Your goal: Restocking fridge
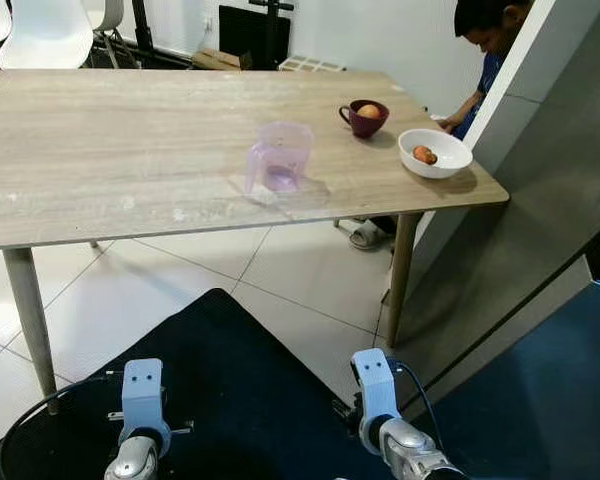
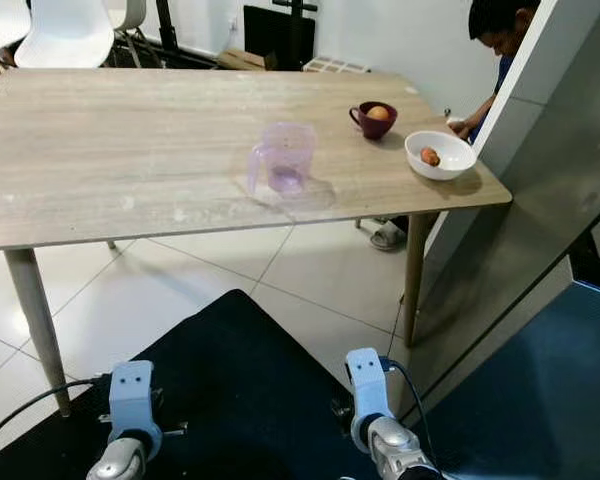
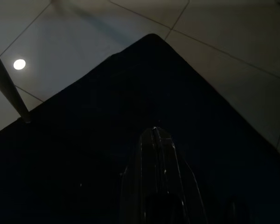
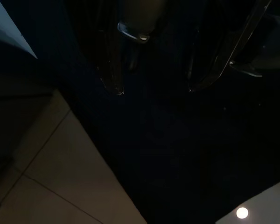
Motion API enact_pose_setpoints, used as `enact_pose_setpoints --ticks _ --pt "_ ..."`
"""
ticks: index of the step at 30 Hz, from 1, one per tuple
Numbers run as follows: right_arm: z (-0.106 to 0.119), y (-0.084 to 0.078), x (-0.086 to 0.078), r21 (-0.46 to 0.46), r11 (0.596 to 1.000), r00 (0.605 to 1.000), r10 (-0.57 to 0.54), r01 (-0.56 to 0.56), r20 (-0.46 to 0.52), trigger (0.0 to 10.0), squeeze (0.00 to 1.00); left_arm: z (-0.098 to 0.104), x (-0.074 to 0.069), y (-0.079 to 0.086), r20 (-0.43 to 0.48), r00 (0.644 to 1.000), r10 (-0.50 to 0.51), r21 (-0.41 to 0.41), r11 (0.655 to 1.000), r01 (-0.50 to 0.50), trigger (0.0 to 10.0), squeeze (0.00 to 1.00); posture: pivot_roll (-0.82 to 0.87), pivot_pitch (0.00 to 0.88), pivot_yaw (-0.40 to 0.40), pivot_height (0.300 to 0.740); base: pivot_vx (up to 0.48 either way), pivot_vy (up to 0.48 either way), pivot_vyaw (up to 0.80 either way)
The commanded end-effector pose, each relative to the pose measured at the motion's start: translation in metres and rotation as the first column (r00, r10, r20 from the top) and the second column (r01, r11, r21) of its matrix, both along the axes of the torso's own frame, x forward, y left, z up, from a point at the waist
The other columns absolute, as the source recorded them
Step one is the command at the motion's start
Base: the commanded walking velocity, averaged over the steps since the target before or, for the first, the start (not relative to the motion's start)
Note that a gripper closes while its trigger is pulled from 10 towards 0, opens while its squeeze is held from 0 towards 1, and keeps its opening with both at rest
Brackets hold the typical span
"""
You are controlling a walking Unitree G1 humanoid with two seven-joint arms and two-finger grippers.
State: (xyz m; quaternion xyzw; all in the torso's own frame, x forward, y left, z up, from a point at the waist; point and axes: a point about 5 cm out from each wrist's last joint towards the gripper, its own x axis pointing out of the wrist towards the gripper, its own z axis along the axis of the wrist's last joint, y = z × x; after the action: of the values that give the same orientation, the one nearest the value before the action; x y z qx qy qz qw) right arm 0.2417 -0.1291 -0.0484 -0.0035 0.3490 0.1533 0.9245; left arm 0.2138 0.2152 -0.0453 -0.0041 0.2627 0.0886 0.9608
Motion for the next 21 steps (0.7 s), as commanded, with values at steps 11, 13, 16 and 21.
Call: enact_pose_setpoints --ticks 11,13,16,21 --pt "-0.0051 -0.0068 -0.0068 -0.021 1.0 1.0 0.003 -0.003 -0.02 10.0 0.0 -0.0065 -0.0059 -0.0072 -0.018 1.0 0.004 -0.032 0.999 -0.004 10.0 0.0 -0.03 0.021 -0.068 0.707 0.334 0.0 0.0" --pt "-0.0055 -0.0073 -0.0074 -0.023 1.0 1.0 0.005 -0.005 -0.021 10.0 0.0 -0.0066 -0.0058 -0.0079 -0.016 1.0 0.004 -0.034 0.999 -0.005 10.0 0.0 -0.03 0.021 -0.069 0.707 0.332 0.0 0.0" --pt "-0.0058 -0.0077 -0.0079 -0.026 1.0 1.0 0.006 -0.007 -0.022 10.0 0.0 -0.0069 -0.006 -0.008 -0.015 1.0 0.003 -0.035 0.999 -0.003 10.0 0.0 -0.03 0.021 -0.069 0.707 0.328 0.0 0.0" --pt "-0.0067 -0.0079 -0.0092 -0.032 0.999 1.0 0.012 -0.013 -0.025 10.0 0.0 -0.0077 -0.0071 -0.0081 -0.02 1.0 -0.004 -0.03 1.0 0.003 10.0 0.0 -0.03 0.022 -0.07 0.707 0.306 0.0 0.0"
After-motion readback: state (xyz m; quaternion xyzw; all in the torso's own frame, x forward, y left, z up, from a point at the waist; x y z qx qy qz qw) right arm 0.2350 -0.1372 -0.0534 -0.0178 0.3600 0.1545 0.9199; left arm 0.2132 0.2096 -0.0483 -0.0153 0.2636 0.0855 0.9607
